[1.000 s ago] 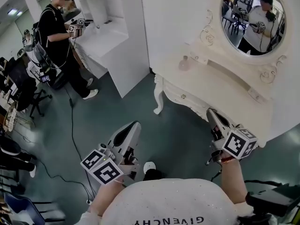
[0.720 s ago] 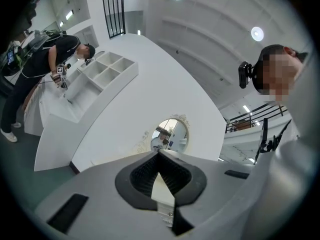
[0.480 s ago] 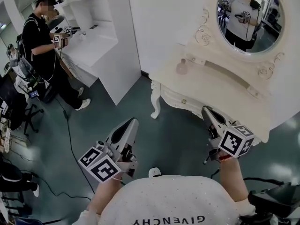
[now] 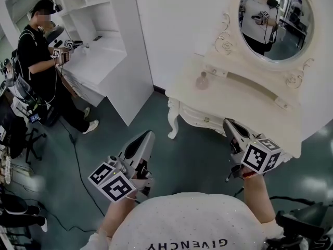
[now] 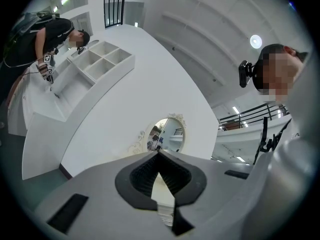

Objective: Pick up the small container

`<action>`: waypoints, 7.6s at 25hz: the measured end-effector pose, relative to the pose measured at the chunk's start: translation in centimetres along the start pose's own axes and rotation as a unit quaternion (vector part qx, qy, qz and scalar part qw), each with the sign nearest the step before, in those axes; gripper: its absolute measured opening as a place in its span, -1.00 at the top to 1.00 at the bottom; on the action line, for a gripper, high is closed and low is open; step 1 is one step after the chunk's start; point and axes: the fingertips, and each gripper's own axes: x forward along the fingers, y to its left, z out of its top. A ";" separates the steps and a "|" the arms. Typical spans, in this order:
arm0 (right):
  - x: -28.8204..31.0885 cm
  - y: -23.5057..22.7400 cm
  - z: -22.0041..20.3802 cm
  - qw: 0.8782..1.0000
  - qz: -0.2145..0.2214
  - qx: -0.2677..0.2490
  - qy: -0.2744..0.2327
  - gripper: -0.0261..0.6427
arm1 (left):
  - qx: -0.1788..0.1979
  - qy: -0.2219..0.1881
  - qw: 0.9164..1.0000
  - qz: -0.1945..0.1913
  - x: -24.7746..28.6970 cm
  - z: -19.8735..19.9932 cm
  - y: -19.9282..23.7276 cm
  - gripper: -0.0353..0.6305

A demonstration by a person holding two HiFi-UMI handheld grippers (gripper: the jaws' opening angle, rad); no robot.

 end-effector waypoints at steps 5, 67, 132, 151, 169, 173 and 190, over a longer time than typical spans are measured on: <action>1.9 0.0 0.5 1.000 -0.013 0.001 -0.005 0.91 | 0.001 -0.002 1.000 -0.004 0.1 1.3 1.6 0.89; 31.2 -26.1 0.0 0.996 0.008 -0.056 0.066 0.74 | 0.070 0.123 0.985 0.095 31.2 -8.2 24.2 0.89; 32.9 -26.0 6.0 0.983 -0.085 -0.146 0.071 0.52 | -0.021 0.046 0.985 0.167 26.1 -2.8 26.3 0.89; 22.1 -12.4 13.4 0.977 -0.110 -0.181 -0.036 0.52 | 0.007 0.023 0.999 0.027 24.6 3.4 20.2 0.89; 15.7 -2.8 8.9 0.975 -0.110 -0.174 -0.082 0.52 | -0.009 0.086 0.995 -0.043 17.7 0.2 16.2 0.89; 14.6 -1.9 7.5 0.975 -0.123 -0.169 -0.077 0.52 | -0.016 0.095 0.994 -0.053 16.1 -0.8 15.5 0.89; 11.2 0.0 4.3 0.969 -0.165 -0.165 -0.077 0.53 | -0.013 0.113 0.991 -0.072 11.3 -1.4 13.9 0.89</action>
